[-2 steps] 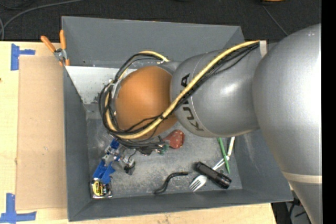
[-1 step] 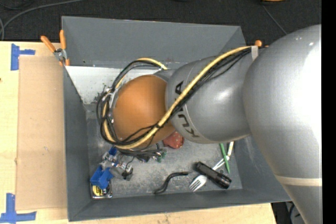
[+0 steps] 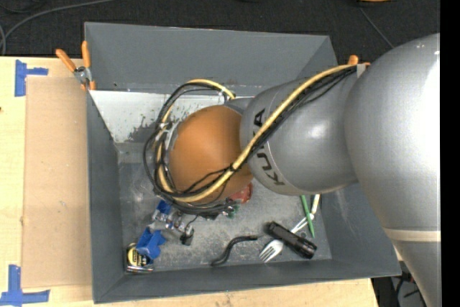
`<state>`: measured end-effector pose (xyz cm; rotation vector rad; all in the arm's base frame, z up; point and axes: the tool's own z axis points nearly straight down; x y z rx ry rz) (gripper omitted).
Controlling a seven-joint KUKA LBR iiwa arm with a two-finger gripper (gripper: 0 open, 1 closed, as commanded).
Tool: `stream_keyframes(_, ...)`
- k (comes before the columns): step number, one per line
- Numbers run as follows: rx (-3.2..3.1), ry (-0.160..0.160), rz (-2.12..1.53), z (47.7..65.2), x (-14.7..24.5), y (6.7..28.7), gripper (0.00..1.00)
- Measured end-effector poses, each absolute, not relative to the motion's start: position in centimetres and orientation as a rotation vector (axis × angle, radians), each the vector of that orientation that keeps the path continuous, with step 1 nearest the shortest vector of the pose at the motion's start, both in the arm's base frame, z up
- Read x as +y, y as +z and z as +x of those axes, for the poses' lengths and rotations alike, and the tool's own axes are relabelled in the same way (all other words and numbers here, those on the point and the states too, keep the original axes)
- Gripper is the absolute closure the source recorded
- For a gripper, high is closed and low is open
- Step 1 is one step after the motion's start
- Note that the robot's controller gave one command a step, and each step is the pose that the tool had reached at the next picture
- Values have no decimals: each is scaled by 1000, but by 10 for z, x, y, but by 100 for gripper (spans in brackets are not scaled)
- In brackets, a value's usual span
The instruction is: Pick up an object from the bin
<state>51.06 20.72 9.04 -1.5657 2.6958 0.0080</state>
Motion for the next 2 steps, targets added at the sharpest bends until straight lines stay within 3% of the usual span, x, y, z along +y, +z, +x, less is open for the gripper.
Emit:
stream_keyframes(1,2697,8,-1564,511,207,90,100)
stream_keyframes(2,2640,-4,-1635,498,234,81,100)
